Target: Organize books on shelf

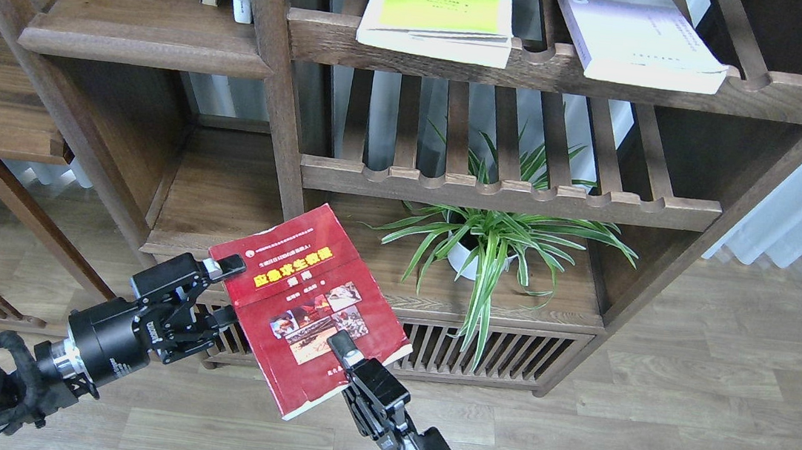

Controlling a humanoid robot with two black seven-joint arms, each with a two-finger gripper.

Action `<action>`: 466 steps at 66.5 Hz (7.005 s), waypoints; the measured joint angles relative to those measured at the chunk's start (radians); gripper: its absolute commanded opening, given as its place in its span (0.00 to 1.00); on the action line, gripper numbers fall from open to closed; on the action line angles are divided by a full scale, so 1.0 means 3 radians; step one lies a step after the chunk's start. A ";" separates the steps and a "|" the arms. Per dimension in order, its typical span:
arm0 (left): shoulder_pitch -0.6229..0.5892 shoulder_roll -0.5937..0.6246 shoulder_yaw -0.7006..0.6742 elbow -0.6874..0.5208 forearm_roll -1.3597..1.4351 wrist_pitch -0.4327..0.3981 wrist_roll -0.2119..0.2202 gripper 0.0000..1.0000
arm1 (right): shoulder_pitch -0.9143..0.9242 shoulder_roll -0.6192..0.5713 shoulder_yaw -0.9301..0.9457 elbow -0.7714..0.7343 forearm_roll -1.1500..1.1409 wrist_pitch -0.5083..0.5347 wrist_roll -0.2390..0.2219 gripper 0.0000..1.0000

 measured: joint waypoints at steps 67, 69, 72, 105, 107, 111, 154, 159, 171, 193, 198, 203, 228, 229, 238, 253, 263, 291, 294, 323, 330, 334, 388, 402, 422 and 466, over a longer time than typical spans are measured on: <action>-0.0010 -0.0143 0.0125 0.0034 0.0097 -0.0001 0.0000 0.02 | -0.0024 0.0001 -0.0050 -0.0016 -0.0018 0.0000 -0.0009 0.03; -0.0011 -0.0145 0.0128 0.0034 0.0097 -0.0001 0.0000 0.02 | -0.0027 0.0001 -0.0050 -0.0016 -0.0018 0.0000 -0.0011 0.04; -0.0014 -0.0143 0.0129 0.0035 0.0097 -0.0001 0.0000 0.02 | -0.0032 0.0001 -0.0051 -0.0016 -0.0020 0.0000 -0.0013 0.04; -0.0002 -0.0071 0.0137 0.0052 0.0100 0.0001 0.0000 0.02 | -0.0030 0.0003 0.0024 -0.0077 -0.0111 0.0000 -0.0015 0.99; -0.0002 -0.0049 0.0137 0.0062 0.0101 0.0001 0.0000 0.02 | -0.0035 0.0007 0.0063 -0.0086 -0.0113 0.0000 -0.0012 0.99; -0.0001 0.0005 0.0138 0.0090 0.0106 0.0002 -0.0025 0.03 | -0.0056 0.0007 0.0135 -0.0096 -0.0113 0.0000 -0.0005 0.99; 0.0244 0.1129 0.0145 0.0110 0.1087 0.0000 -0.0930 0.06 | -0.0163 0.0001 0.0573 -0.0244 -0.0138 0.0000 -0.0013 0.99; 0.0336 0.1256 0.0153 0.0083 0.1219 0.0000 -0.0927 0.06 | -0.0163 0.0001 0.0574 -0.0245 -0.0141 0.0000 -0.0014 0.99; 0.0400 0.1611 0.0147 0.0075 0.1322 0.0000 -0.0932 0.05 | -0.0163 0.0001 0.0583 -0.0245 -0.0141 0.0000 -0.0014 0.99; 0.0417 0.1927 -0.0452 0.0089 0.1313 -0.0001 -0.1204 0.04 | -0.0162 0.0002 0.0579 -0.0245 -0.0146 0.0000 -0.0019 0.99; 0.0417 0.1935 -0.0678 0.0086 0.1313 -0.0001 -0.1209 0.04 | -0.0162 0.0001 0.0579 -0.0247 -0.0146 0.0000 -0.0019 0.99; 0.0418 0.1970 -0.0876 0.0069 0.1313 -0.0001 -0.1209 0.04 | -0.0162 0.0001 0.0580 -0.0249 -0.0146 0.0000 -0.0019 0.99; 0.0418 0.2453 -0.1477 -0.0057 0.1346 -0.0001 -0.1150 0.04 | -0.0158 0.0001 0.0589 -0.0281 -0.0146 0.0000 -0.0019 0.99; 0.0418 0.2465 -0.1504 -0.0057 0.1349 -0.0001 -0.1148 0.04 | -0.0158 0.0001 0.0589 -0.0282 -0.0146 0.0000 -0.0019 0.99; 0.0375 0.2600 -0.1715 -0.0044 0.1387 -0.0001 -0.1113 0.04 | -0.0157 0.0001 0.0589 -0.0286 -0.0146 0.0000 -0.0019 0.99; 0.0006 0.2560 -0.1753 0.0069 0.1426 -0.0001 -0.0785 0.05 | -0.0157 0.0001 0.0589 -0.0310 -0.0148 0.0000 -0.0019 0.99; -0.0333 0.2476 -0.1701 0.0139 0.1427 -0.0001 -0.0748 0.05 | -0.0157 0.0001 0.0589 -0.0311 -0.0151 0.0000 -0.0019 0.99; -0.1760 0.1727 -0.1079 0.0429 0.1689 0.0001 -0.0187 0.05 | -0.0157 0.0001 0.0589 -0.0311 -0.0152 0.0000 -0.0025 0.99; -0.1857 0.1609 -0.1067 0.0438 0.1788 0.0001 -0.0162 0.05 | -0.0157 0.0001 0.0589 -0.0312 -0.0151 0.0000 -0.0025 0.99; -0.2449 0.1194 -0.1056 0.0763 0.2424 0.0001 -0.0086 0.05 | -0.0157 0.0001 0.0589 -0.0311 -0.0147 0.0000 -0.0025 0.99; -0.2497 0.1206 -0.1120 0.0869 0.2667 0.0000 -0.0025 0.05 | -0.0157 0.0001 0.0589 -0.0311 -0.0146 0.0000 -0.0024 0.99; -0.2501 0.1208 -0.1126 0.0896 0.2722 0.0000 -0.0011 0.05 | -0.0157 0.0001 0.0589 -0.0311 -0.0146 0.0000 -0.0024 0.99; -0.2812 0.0242 -0.1578 0.1240 0.3971 0.0000 -0.0208 0.04 | -0.0158 0.0001 0.0589 -0.0311 -0.0146 0.0000 -0.0024 0.99; -0.2785 0.0088 -0.1615 0.1241 0.4221 0.0000 -0.0540 0.04 | -0.0158 0.0001 0.0589 -0.0311 -0.0146 0.0000 -0.0024 0.99; -0.2768 0.0158 -0.1686 0.1298 0.4238 -0.0001 -0.0393 0.04 | -0.0158 0.0001 0.0589 -0.0311 -0.0146 0.0000 -0.0024 0.99; -0.2791 0.0172 -0.1763 0.1526 0.4364 0.0000 -0.0133 0.04 | -0.0158 0.0001 0.0589 -0.0311 -0.0146 0.0000 -0.0024 0.99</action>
